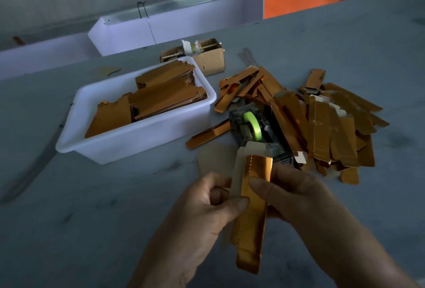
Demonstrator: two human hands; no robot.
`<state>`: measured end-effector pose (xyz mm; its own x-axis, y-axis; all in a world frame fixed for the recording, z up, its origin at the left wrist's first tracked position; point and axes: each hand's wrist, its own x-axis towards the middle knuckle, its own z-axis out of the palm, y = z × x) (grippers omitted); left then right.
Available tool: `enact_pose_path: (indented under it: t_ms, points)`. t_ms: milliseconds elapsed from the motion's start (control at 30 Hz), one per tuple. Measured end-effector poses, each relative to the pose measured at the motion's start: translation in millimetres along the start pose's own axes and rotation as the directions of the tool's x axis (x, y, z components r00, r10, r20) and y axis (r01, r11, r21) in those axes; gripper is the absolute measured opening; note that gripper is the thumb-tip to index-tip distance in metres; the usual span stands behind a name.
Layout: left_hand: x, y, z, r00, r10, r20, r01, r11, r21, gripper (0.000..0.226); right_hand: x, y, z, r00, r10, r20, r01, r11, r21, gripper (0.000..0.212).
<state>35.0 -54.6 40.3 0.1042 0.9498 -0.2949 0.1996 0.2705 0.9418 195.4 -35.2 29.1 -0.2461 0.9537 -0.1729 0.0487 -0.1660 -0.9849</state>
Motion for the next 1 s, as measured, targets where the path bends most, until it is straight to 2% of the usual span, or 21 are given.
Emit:
enact_pose_path:
  t_ms: [67, 167, 233, 333, 433, 500, 533, 633, 700, 767, 800, 867, 933, 1000]
  points:
    - [1.3, -2.3, 3.1, 0.996, 0.019, -0.087, -0.017, 1.000, 0.020, 0.006, 0.7, 3.5, 2.2, 1.000, 0.027, -0.015, -0.025, 0.992, 0.127, 0.030]
    - [1.8, -2.7, 6.5, 0.978, 0.097, -0.185, -0.094, 0.995, 0.028, 0.007, 1.8, 6.7, 7.6, 0.996, 0.052, -0.067, -0.036, 0.974, 0.226, 0.031]
    - [1.3, -2.5, 9.0, 0.957, 0.128, -0.261, -0.124, 0.992, 0.032, 0.005, 1.8, 6.8, 11.5, 0.994, 0.052, -0.094, -0.025, 0.961, 0.274, 0.025]
    - [2.3, -7.4, 14.7, 0.885, 0.178, -0.430, -0.130, 0.982, 0.139, 0.005, 2.6, 6.8, 16.3, 0.989, 0.058, -0.136, -0.015, 0.953, 0.301, 0.012]
    - [2.2, -9.5, 22.0, 0.800, 0.281, -0.530, -0.148, 0.948, 0.280, 0.020, 3.6, 7.9, 18.5, 0.983, 0.074, -0.168, -0.015, 0.945, 0.328, 0.011]
    - [1.3, -7.6, 26.5, 0.748, 0.422, -0.512, -0.193, 0.877, 0.440, 0.025, 3.8, 6.7, 19.2, 0.980, 0.076, -0.182, -0.008, 0.938, 0.347, 0.011]
    - [1.7, -7.9, 28.5, 0.714, 0.517, -0.472, -0.208, 0.800, 0.562, 0.025, 3.7, 5.7, 19.7, 0.980, 0.070, -0.187, 0.001, 0.936, 0.352, 0.011]
    - [1.6, -12.7, 39.2, 0.632, 0.728, -0.265, -0.170, 0.465, 0.869, 0.025, 3.7, 4.5, 20.5, 0.976, 0.046, -0.213, 0.027, 0.945, 0.326, 0.010]
    - [-0.7, -15.3, 47.7, 0.613, 0.768, -0.187, -0.097, 0.308, 0.946, 0.035, 2.8, 3.9, 20.1, 0.973, 0.043, -0.228, 0.031, 0.949, 0.313, 0.009]
    - [-1.8, -17.9, 55.0, 0.659, 0.727, -0.192, -0.027, 0.279, 0.960, 0.046, 2.2, 4.5, 19.6, 0.971, 0.034, -0.236, 0.043, 0.949, 0.312, 0.009]
    - [-2.8, -19.8, 57.7, 0.690, 0.696, -0.200, 0.001, 0.275, 0.961, 0.045, 1.3, 4.3, 19.5, 0.972, 0.029, -0.234, 0.045, 0.952, 0.303, 0.012]
    - [-3.1, -22.8, 62.2, 0.707, 0.678, -0.202, 0.020, 0.266, 0.964, 0.042, 1.2, 6.5, 20.8, 0.973, 0.022, -0.230, 0.039, 0.966, 0.257, 0.020]
    - [-4.6, -24.0, 64.2, 0.695, 0.698, -0.172, -0.019, 0.257, 0.966, 0.038, 1.3, 11.8, 21.4, 0.965, 0.021, -0.263, 0.021, 0.987, 0.157, 0.023]
    - [-6.7, -24.4, 59.9, 0.695, 0.699, -0.166, -0.103, 0.325, 0.940, 0.031, 2.2, 13.1, 21.3, 0.961, 0.026, -0.277, 0.008, 0.993, 0.119, 0.009]
